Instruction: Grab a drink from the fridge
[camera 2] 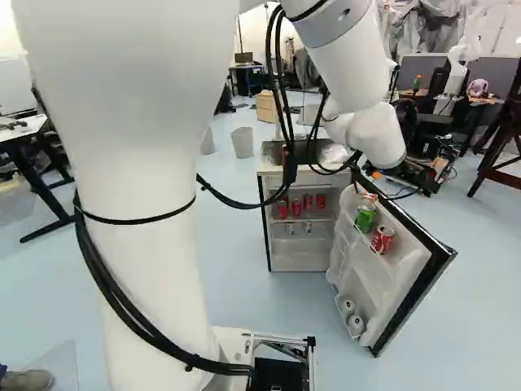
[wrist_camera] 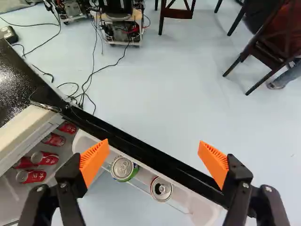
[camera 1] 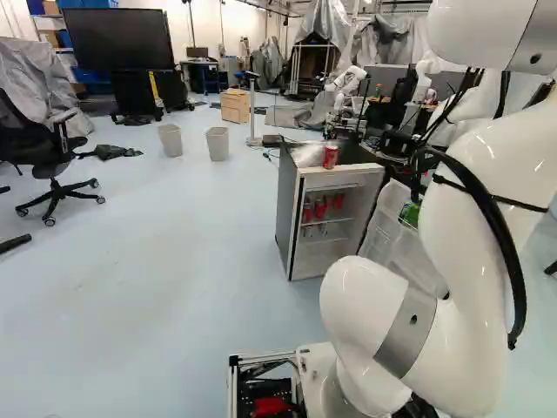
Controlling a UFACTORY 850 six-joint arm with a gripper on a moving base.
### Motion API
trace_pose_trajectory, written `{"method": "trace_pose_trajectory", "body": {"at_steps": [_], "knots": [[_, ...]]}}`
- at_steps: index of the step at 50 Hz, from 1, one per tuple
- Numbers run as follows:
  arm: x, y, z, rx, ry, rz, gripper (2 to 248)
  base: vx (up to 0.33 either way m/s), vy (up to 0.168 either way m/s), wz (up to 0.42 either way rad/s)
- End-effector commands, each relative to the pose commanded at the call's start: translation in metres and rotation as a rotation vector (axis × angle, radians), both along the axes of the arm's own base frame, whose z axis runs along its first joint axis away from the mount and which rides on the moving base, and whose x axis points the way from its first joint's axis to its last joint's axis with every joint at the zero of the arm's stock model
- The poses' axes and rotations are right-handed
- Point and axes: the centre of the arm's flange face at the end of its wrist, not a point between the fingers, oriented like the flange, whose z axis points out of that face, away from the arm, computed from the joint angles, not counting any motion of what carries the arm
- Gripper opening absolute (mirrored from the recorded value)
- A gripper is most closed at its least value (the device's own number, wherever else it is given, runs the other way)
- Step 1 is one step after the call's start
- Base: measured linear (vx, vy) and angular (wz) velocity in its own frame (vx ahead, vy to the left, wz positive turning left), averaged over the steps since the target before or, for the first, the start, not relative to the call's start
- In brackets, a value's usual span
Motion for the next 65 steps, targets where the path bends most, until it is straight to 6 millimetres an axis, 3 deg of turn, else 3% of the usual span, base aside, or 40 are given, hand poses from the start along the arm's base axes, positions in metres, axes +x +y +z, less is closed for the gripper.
{"method": "trace_pose_trajectory", "body": {"at_steps": [21, 47, 65], "knots": [[0.018, -0.034, -0.007, 0.051, 0.045, -0.020, 247, 0.000, 0.000, 0.000], [0.034, -0.080, -0.012, 0.085, -0.035, -0.120, 247, 0.000, 0.000, 0.000], [0.034, -0.086, -0.015, 0.156, -0.075, -0.193, 247, 0.000, 0.000, 0.000]]}}
